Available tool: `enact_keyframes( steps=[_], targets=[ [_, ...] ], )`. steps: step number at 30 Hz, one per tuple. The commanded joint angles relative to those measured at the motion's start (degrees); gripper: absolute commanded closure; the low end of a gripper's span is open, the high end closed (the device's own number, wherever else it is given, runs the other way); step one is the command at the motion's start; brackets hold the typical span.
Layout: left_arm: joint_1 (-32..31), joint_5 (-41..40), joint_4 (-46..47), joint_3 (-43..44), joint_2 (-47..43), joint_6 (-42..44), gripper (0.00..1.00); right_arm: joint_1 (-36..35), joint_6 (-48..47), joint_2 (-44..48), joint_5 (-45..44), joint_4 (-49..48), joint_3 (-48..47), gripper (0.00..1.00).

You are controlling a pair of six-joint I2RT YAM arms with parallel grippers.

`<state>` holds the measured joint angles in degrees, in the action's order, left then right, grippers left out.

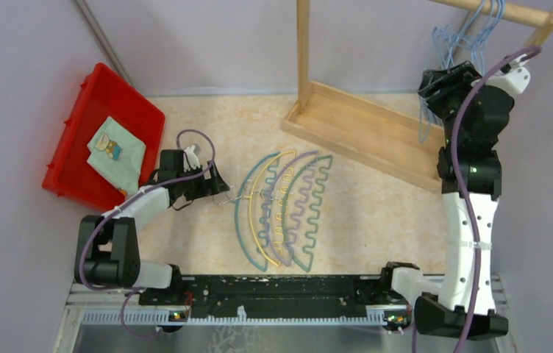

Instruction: Organize the hangers

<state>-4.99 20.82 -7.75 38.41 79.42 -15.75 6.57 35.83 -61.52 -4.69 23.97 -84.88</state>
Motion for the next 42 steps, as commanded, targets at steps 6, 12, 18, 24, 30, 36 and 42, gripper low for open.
enact_keyframes(
  steps=[6, 12, 18, 24, 30, 36, 42],
  targets=[
    [0.25, 0.41, 0.82, 0.06, 0.08, 0.44, 0.0, 0.55, -8.92, 10.86, 0.39, -9.01, -0.96, 0.43],
    [0.25, -0.18, 0.66, 0.47, 0.76, 0.51, 0.0, 0.23, -9.52, 3.76, 23.45, -8.97, -6.71, 0.47],
    [0.2, -0.47, 0.72, 0.7, 1.06, 0.26, 0.0, -19.04, -20.14, -5.19, 19.22, 3.15, -12.59, 0.56],
    [0.23, -1.03, 0.18, 0.52, 0.62, 0.28, 0.01, -27.82, -17.14, -4.95, 13.26, -3.54, -3.19, 0.56],
    [0.22, -1.56, -0.25, -0.04, -0.35, 0.42, 0.0, -28.31, -18.96, -6.54, 13.06, -0.55, -2.75, 0.52],
    [0.25, -1.9, 0.07, 0.43, 0.55, 0.38, 0.0, -42.55, -19.87, -13.56, 10.72, 5.64, 0.15, 0.56],
    [0.25, -1.95, 0.63, 0.59, 0.74, 0.13, 0.0, -55.5, -16.46, -20.62, 6.37, 5.44, 8.3, 0.61]
  ],
)
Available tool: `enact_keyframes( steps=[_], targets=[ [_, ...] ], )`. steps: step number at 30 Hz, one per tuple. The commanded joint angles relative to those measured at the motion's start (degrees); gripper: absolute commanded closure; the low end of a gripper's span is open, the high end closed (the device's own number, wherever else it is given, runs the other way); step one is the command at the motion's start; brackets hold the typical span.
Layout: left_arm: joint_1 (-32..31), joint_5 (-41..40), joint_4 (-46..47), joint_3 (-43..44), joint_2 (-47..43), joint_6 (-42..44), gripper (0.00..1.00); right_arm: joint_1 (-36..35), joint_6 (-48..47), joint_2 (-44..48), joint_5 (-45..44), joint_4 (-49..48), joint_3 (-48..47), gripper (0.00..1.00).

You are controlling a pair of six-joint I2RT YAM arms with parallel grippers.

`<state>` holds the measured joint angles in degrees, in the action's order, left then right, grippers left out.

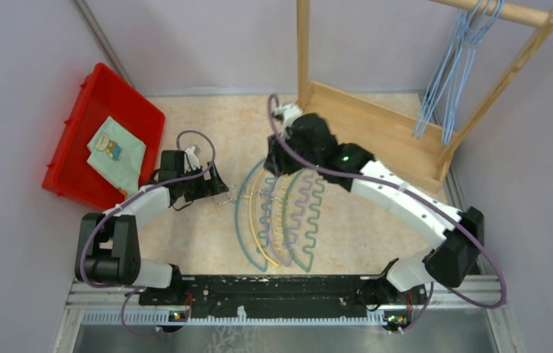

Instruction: Organize the hangers

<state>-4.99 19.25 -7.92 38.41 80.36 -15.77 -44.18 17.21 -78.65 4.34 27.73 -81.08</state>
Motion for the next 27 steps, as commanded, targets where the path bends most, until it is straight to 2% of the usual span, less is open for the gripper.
enact_keyframes(
  steps=[1, 6, 14, 16, 21, 27],
  targets=[
    [0.2, -0.35, 0.69, 0.56, -0.27, 0.18, 0.0, -5.27, 3.3, -4.0, -1.47, 0.32, 6.49, 0.63],
    [0.17, -0.35, 0.74, -0.04, -0.73, -0.03, 0.0, -7.69, 5.54, -7.25, 2.44, -3.49, 12.3, 0.65],
    [0.2, -0.37, 0.85, 0.3, -0.34, 0.4, 0.0, -10.06, 6.6, -15.54, 5.27, -7.7, 12.62, 0.66],
    [0.25, -0.22, 0.97, 0.35, -0.29, 0.44, 0.01, -10.13, 7.67, -18.43, 4.35, -9.14, 13.3, 0.66],
    [0.24, 0.34, 1.07, 0.35, -1.02, 0.16, 0.0, -10.13, 10.65, -21.42, -1.86, -9.0, 13.69, 0.56],
    [0.2, 0.55, 0.64, 0.08, -2.02, 0.41, 0.0, -10.13, 11.8, -22.77, -5.89, -7.77, 12.39, 0.55]
  ],
)
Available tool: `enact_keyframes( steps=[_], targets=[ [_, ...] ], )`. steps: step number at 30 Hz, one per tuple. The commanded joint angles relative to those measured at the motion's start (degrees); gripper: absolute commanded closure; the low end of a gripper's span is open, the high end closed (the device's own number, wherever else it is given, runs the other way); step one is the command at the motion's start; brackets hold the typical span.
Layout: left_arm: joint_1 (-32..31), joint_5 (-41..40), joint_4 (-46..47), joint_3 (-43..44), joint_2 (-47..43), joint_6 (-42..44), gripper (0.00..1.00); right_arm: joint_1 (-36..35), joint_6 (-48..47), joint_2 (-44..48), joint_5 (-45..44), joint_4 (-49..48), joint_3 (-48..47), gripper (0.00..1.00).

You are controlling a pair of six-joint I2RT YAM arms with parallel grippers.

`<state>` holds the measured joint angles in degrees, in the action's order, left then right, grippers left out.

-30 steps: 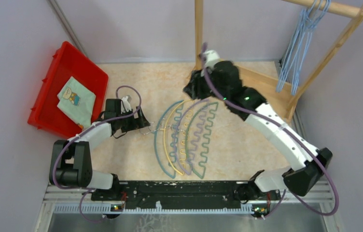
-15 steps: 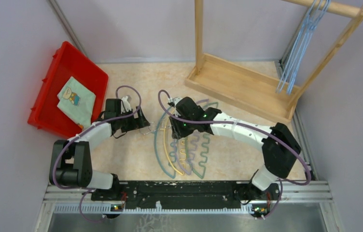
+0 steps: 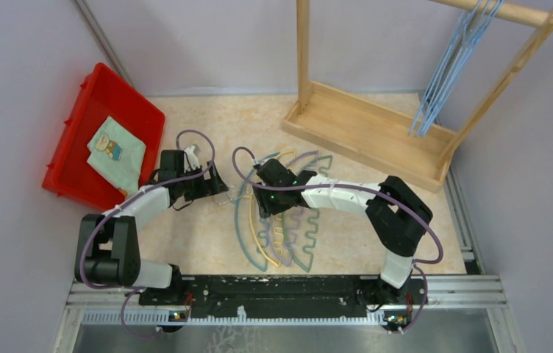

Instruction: Organize the hangers

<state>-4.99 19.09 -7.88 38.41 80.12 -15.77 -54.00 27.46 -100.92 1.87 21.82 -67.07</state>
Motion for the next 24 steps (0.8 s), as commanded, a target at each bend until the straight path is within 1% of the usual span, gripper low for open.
enact_keyframes(
  steps=[1, 6, 9, 11, 12, 13, 17, 21, 24],
  targets=[
    [0.24, 0.69, 0.63, -0.04, -1.82, 0.44, 0.0, -0.38, 1.28, -1.22, -2.99, -1.77, -1.88, 0.55],
    [0.25, 1.28, 0.97, -0.27, -1.85, 0.17, 0.0, -0.33, 2.4, -4.16, 0.26, -4.31, -1.1, 0.59],
    [0.24, 1.56, 1.17, -0.18, -1.38, 0.16, 0.01, -0.34, 3.86, -5.07, 0.22, -5.44, 0.07, 0.6],
    [0.25, 1.58, 1.27, -0.09, -1.28, 0.12, 0.0, -0.34, 4.09, -5.6, 0.16, -6.19, 0.79, 0.63],
    [0.25, 1.69, 1.3, -0.1, -1.28, 0.15, 0.0, -0.33, 4.09, -5.76, 0.23, -6.49, 0.99, 0.66],
    [0.25, 1.7, 1.34, -0.02, -1.28, 0.08, 0.0, -0.35, 4.11, -6.02, 0.23, -6.59, 1.01, 0.72],
    [0.25, 1.98, 1.39, 0.0, -1.28, 0.07, 0.0, -0.36, 4.2, -5.66, -0.47, -5.65, 0.66, 0.99],
    [0.2, 2.01, 1.41, -0.1, -1.9, 0.0, 0.0, -0.38, 3.67, -1.56, -1.39, -3.16, -0.68, 1.0],
    [0.25, 1.81, 1.5, -0.14, -2.56, -0.04, 0.0, -0.35, 2.97, 3.47, -3.19, 1.71, -3.91, 1.0]
  ],
)
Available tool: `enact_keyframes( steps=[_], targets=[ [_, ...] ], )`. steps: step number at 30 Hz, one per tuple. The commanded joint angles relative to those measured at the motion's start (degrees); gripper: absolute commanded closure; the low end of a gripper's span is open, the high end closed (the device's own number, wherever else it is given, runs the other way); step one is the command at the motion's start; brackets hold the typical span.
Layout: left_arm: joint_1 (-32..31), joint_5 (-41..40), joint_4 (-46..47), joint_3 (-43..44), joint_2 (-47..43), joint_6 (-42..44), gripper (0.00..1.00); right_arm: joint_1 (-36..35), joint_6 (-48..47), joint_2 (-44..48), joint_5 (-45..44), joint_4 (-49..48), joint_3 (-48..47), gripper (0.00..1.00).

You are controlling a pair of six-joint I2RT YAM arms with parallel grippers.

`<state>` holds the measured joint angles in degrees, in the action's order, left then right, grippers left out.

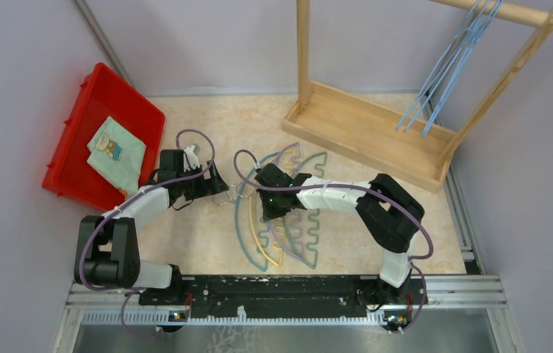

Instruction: Organize the hangers

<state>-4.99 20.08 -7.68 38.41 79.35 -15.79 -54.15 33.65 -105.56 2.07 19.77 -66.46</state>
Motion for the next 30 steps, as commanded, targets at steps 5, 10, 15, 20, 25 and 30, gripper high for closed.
enact_keyframes(
  steps=[5, 10, 15, 20, 25, 30],
  targets=[
    [0.24, -0.03, 1.49, -0.13, -3.07, -0.2, 0.01, 1.33, -3.78, 17.55, -7.84, 11.88, -10.95, 1.0],
    [0.27, -0.3, 1.57, -0.28, -3.42, -0.34, 0.0, 7.28, 1.19, 26.17, -6.71, 8.77, -11.7, 1.0],
    [0.25, 0.36, 1.89, -0.38, -3.26, -0.6, 0.0, 9.06, 1.86, 28.62, -10.72, 2.99, -17.6, 1.0],
    [0.25, 0.62, 1.96, -0.36, -3.3, -0.6, 0.0, 12.38, 2.5, 25.16, -13.43, -4.13, -25.53, 1.0],
    [0.24, 0.56, 1.57, -0.52, -3.97, -0.47, 0.0, 19.79, 7.21, 20.99, -10.7, -14.65, -29.26, 1.0],
    [0.25, 0.11, 1.58, -0.75, -4.3, -0.36, 0.0, 26.34, 12.77, 15.31, -4.43, -22.66, -34.85, 1.0]
  ],
)
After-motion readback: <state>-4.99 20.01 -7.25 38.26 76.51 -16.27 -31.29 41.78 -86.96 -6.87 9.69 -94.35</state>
